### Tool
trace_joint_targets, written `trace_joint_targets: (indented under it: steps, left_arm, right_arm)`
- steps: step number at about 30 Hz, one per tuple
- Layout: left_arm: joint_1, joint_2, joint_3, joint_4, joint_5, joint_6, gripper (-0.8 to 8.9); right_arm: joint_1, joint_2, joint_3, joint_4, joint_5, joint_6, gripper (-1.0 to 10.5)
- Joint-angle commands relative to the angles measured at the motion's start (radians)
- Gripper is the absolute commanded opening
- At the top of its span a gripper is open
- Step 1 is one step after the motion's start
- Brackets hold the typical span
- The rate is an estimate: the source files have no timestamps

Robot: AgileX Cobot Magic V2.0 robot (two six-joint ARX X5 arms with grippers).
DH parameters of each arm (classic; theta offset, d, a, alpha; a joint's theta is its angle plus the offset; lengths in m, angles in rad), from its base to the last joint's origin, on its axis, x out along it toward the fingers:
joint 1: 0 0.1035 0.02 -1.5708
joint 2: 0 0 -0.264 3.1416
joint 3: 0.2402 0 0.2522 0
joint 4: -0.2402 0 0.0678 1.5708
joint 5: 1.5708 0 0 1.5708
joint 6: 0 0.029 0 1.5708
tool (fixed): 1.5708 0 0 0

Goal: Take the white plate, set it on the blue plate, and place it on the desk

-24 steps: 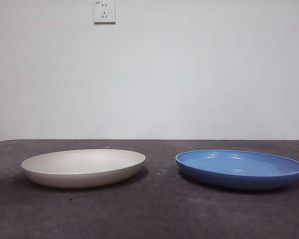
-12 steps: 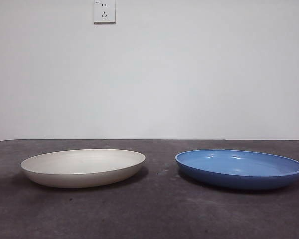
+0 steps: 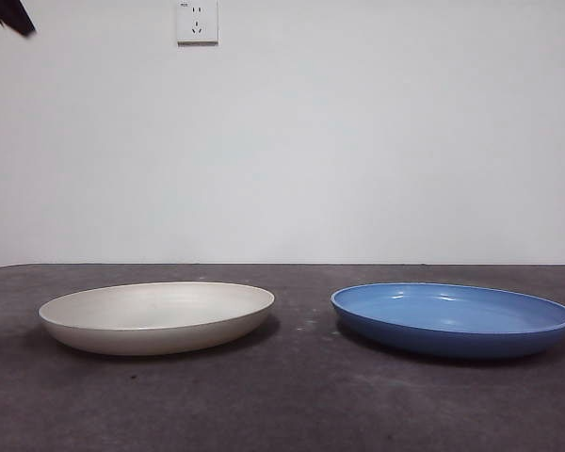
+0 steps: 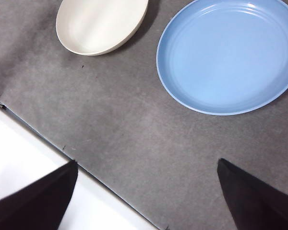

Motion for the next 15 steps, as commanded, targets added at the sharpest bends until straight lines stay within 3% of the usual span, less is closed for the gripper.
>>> trace_joint_targets:
  steps: [1, 11, 15]
  left_arm:
    - [-0.003, 0.057, 0.03, 0.048, -0.024, -0.032, 4.68]
    - [-0.002, 0.384, 0.186, 0.104, -0.153, -0.02, 4.68]
    - [-0.002, 0.518, 0.254, 0.105, -0.162, -0.003, 4.68]
  right_arm:
    - [0.003, 0.006, 0.019, 0.011, -0.002, 0.011, 4.7]
    - [0.003, 0.006, 0.019, 0.013, -0.002, 0.011, 4.7]
    - [0.003, 0.006, 0.019, 0.013, -0.002, 0.011, 4.7]
